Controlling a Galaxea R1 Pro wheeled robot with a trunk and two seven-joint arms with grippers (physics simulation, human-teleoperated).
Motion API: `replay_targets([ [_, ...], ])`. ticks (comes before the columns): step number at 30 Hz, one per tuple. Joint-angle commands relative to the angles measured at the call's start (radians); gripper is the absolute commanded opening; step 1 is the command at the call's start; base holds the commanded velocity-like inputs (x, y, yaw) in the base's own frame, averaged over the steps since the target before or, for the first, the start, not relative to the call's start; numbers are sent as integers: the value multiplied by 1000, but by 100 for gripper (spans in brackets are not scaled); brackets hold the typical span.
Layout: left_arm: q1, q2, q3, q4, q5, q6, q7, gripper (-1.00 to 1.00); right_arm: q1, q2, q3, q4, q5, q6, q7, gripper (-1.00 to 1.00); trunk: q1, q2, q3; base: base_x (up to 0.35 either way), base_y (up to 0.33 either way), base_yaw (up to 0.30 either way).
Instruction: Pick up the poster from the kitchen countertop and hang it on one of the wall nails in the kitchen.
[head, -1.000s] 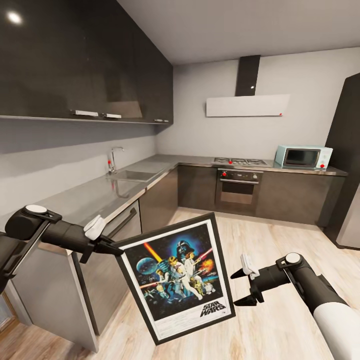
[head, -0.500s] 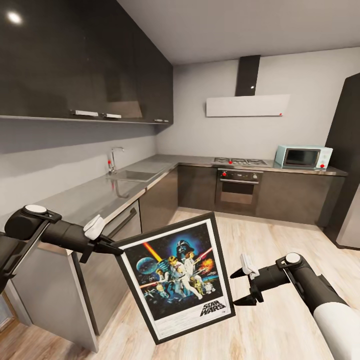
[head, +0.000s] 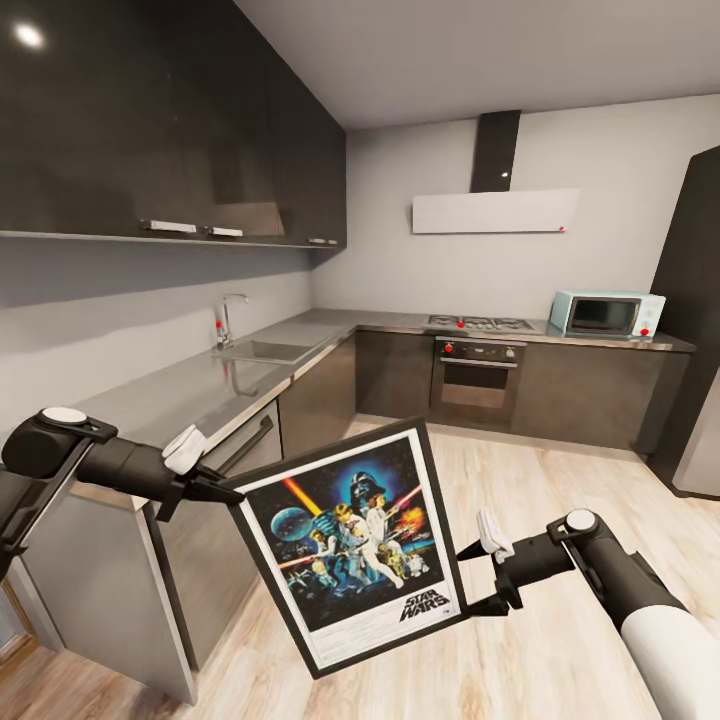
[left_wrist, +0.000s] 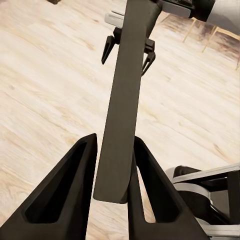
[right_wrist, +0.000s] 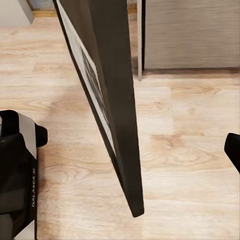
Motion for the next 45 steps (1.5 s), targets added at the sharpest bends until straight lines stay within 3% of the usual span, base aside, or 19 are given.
replay_targets([
  [1,-1,1,-1,0,3,9,-2,-100,-1,0,0,0,3,-6,2,100,0,-1,-1,0,0,0],
  [45,-1,1,-1,-1,3,9,-2,-100,-1,0,-2,0,2,-20,2,100,0,-1,-1,0,0,0],
])
